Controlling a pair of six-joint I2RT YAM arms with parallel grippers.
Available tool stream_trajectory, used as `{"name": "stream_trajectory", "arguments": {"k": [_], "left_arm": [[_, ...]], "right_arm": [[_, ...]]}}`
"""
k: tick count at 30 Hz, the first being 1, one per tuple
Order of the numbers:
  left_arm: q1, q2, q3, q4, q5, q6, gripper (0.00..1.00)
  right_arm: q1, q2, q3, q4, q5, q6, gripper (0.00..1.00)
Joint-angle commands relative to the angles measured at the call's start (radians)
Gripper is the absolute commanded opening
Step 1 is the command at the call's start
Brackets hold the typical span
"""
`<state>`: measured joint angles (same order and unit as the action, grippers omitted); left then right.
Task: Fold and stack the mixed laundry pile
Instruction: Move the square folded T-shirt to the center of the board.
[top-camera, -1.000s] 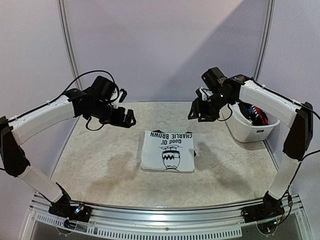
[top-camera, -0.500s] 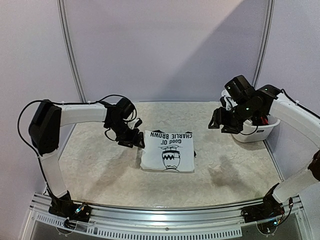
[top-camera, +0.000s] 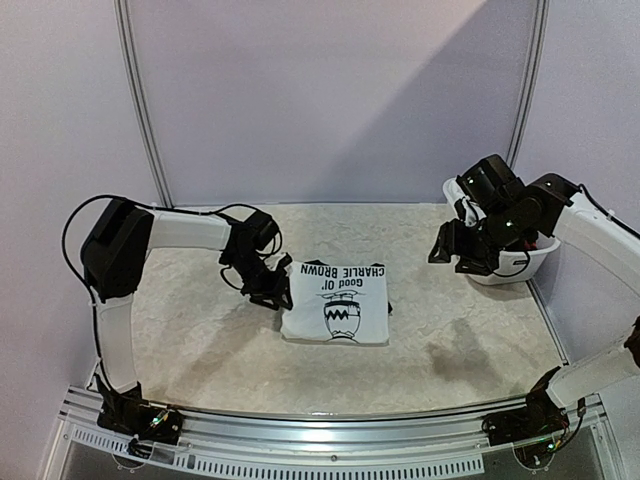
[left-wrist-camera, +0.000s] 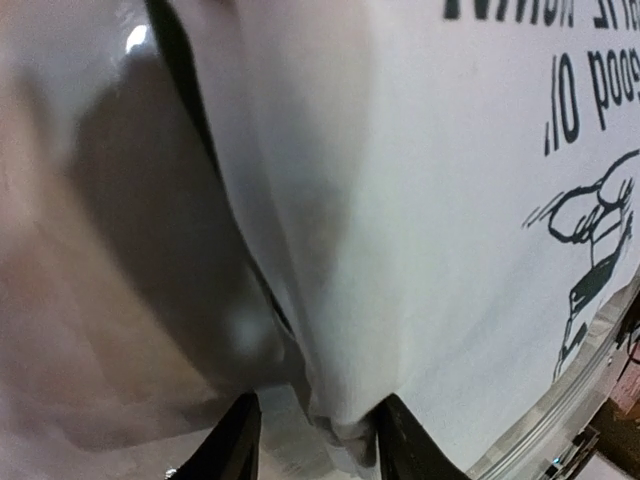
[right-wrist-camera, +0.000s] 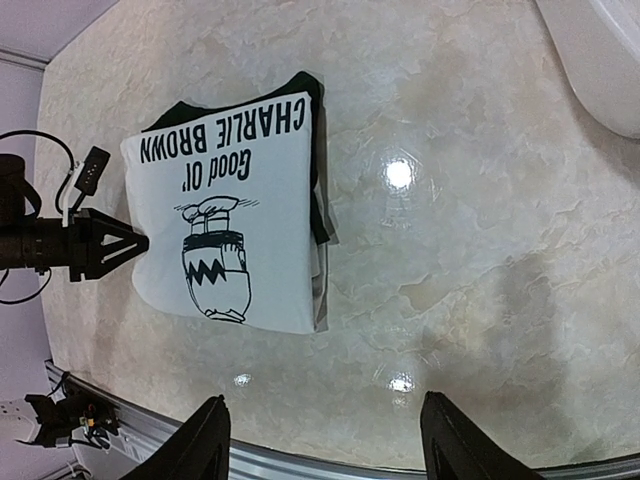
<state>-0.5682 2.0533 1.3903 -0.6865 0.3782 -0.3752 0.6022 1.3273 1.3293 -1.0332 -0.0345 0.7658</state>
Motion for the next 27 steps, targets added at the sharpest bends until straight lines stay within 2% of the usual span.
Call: {"name": "stream_trajectory", "arguments": {"k": [1, 6, 11, 18, 27], "left_arm": [[0.004, 0.043, 0.024, 0.031, 0.030, -0.012, 0.36], [0.004, 0.080, 0.024, 0.070, 0.053, -0.052, 0.21], [0.005, 0.098, 0.033, 0.101, 0.069, -0.083, 0.00], [0.033, 0.054, 0.074, -0.009, -0.004, 0.002, 0.00], [0.168, -0.010, 0.090, -0.198, -0.169, 0.150, 0.00]], "right_arm": [[-0.001, -0.031, -0.007, -0.021, 0.019, 0.023, 0.66], [-0.001, -0.041, -0.005, -0.032, 0.020, 0.029, 0.66], [0.000, -0.040, 0.004, -0.036, 0.021, 0.027, 0.66], [-0.001, -0.028, 0.013, -0.035, 0.022, 0.026, 0.65], [0.000, -0.029, 0.004, -0.028, 0.019, 0.017, 0.65]]}}
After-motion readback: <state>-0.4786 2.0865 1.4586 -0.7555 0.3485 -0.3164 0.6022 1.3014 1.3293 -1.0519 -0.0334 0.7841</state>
